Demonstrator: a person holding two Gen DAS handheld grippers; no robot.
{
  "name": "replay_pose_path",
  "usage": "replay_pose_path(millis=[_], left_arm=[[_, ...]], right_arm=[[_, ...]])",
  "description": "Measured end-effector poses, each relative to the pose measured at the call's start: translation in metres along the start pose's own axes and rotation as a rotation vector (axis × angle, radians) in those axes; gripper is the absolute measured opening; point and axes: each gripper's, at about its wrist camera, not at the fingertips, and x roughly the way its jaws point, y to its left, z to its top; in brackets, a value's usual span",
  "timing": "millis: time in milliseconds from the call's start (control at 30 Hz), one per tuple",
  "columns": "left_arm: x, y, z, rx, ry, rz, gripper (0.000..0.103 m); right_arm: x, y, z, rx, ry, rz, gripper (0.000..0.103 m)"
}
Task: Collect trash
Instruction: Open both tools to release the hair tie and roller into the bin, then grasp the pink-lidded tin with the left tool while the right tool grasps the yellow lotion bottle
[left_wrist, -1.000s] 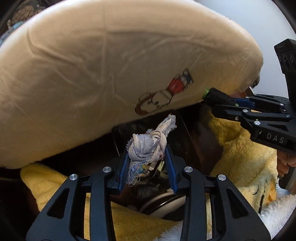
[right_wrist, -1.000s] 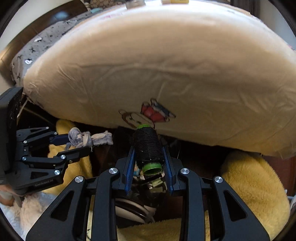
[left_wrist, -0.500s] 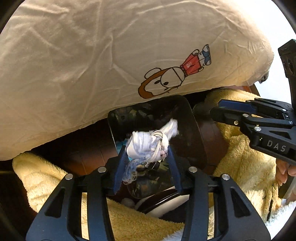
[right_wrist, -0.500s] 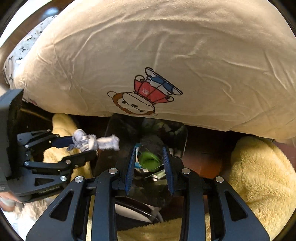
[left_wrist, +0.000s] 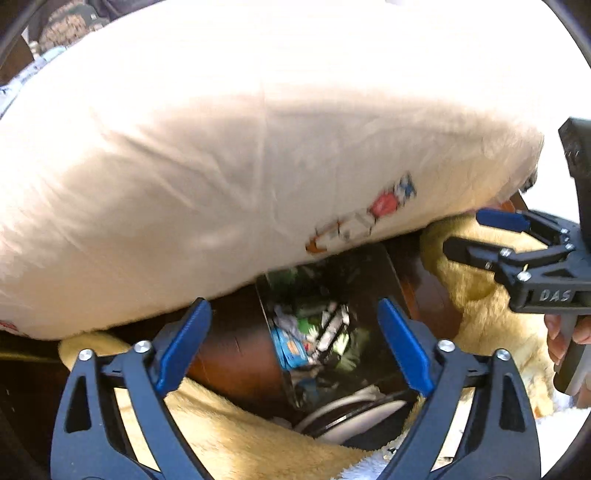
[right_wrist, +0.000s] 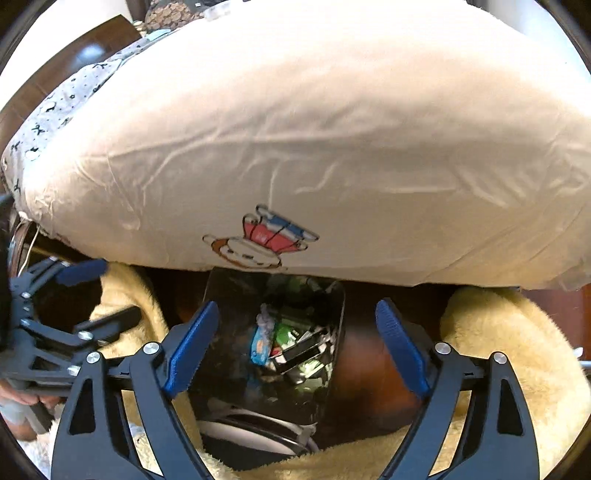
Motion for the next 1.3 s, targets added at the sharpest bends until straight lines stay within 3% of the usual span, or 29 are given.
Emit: replay_pose_path(millis=[300, 433, 600, 933, 1300], left_arm=[[-0.052, 0.028, 0.046, -0.024, -0.169, 0.098, 0.094], [-0.063, 0.045, 0.068, -0.027, -0.215, 0.144, 0.094], [-0.071, 0.070, 0.114, -0.034, -0.263, 0.162, 0.094], [-0.041, 0.100, 0.199, -0.055, -0.243, 0.133, 0.094], [0.004, 0.121, 0.243, -0.074, -0.181, 0.138, 0.094]], right_arm=[[-0.054, 0.008, 0.053, -0.116, -0.189, -0.072, 0.094], [-0.066, 0.015, 0.094, -0.150, -0.260, -0.060, 0.094], [-0.057, 0.012, 0.155, -0.115, -0.278, -0.042, 0.094], [-0.003, 0.016, 0.270, -0.104, -0.276, -0.108, 0.094], [0.051, 0.018, 0.323, -0.118, -0.207, -0.126, 0.094]])
